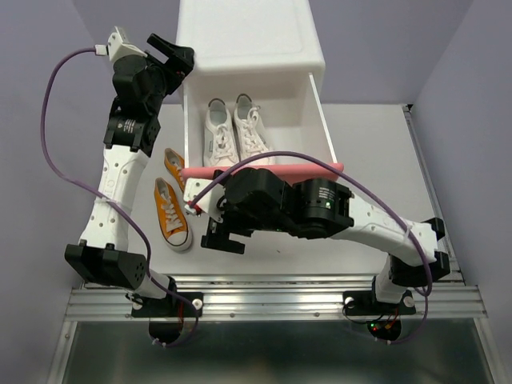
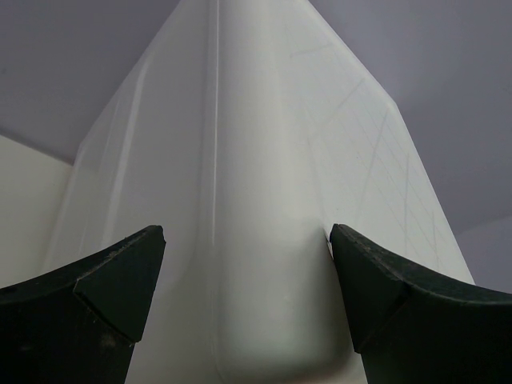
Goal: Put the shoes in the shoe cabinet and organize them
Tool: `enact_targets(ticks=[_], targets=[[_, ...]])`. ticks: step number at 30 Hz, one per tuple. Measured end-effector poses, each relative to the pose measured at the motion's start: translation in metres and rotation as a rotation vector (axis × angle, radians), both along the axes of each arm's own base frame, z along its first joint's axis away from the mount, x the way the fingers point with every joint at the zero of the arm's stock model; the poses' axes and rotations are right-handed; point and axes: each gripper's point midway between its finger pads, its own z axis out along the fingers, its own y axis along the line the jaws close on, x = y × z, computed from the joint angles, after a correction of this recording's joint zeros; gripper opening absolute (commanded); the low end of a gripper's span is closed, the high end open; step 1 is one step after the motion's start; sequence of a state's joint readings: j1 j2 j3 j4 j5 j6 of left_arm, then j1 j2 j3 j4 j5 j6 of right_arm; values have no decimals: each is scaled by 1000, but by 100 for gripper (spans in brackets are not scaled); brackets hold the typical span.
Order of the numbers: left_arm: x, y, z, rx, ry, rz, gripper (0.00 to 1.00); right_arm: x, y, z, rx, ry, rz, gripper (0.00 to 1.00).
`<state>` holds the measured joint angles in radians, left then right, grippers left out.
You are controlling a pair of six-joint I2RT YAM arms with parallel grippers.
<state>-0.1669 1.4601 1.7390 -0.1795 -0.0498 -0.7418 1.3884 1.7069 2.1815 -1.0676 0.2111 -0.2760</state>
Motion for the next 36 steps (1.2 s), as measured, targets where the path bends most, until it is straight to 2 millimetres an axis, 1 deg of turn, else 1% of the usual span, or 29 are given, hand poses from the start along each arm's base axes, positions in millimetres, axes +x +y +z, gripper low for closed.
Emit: enact_targets(ticks=[1, 4, 5, 6, 7, 8, 10, 12, 14, 15, 16, 20, 21, 22, 23, 25, 26, 30, 34, 36], targets=[[2, 1, 0, 0, 0, 0, 94, 4, 5, 2, 9, -15, -11, 100], [1, -2, 1, 6, 4, -17, 94, 27, 18, 6, 38, -69, -64, 100], [3, -5, 1, 11, 6, -28, 94, 54, 25, 10, 61, -116, -118, 100], [3, -6, 1, 14, 7, -32, 94, 61, 25, 10, 65, -129, -136, 100], [3, -6, 2, 22, 11, -36, 94, 78, 25, 13, 71, -146, -174, 100], [4, -7, 1, 28, 15, -40, 94, 90, 25, 18, 87, -159, -197, 100], [4, -7, 2, 40, 20, -44, 94, 115, 19, 25, 102, -193, -262, 100], [4, -8, 2, 53, 22, -50, 94, 150, 1, 33, 110, -240, -365, 100], [5, -8, 2, 59, 23, -53, 94, 174, -12, 41, 128, -267, -429, 100], [5, -9, 3, 62, 22, -60, 94, 183, -14, 47, 152, -282, -447, 100], [5, -9, 3, 67, 24, -61, 94, 197, -21, 50, 164, -295, -477, 100], [5, -10, 4, 86, 34, -73, 94, 233, -22, 66, 258, -333, -539, 100], [6, -10, 4, 88, 36, -78, 94, 246, -22, 68, 280, -341, -559, 100], [7, -10, 4, 91, 38, -80, 94, 253, -21, 68, 294, -339, -572, 100], [9, -8, 5, 93, 37, -72, 95, 256, -19, 68, 303, -335, -579, 100], [13, -7, 5, 93, 37, -71, 95, 259, -12, 70, 338, -322, -587, 100], [15, -4, 5, 93, 37, -60, 95, 261, -7, 71, 368, -307, -591, 100], [19, 3, 6, 93, 37, -41, 95, 261, 3, 76, 433, -269, -575, 100], [18, 1, 6, 94, 45, -49, 95, 251, 2, 75, 475, -208, -470, 100], [17, 1, 6, 93, 49, -53, 95, 244, -12, 71, 486, -163, -427, 100]])
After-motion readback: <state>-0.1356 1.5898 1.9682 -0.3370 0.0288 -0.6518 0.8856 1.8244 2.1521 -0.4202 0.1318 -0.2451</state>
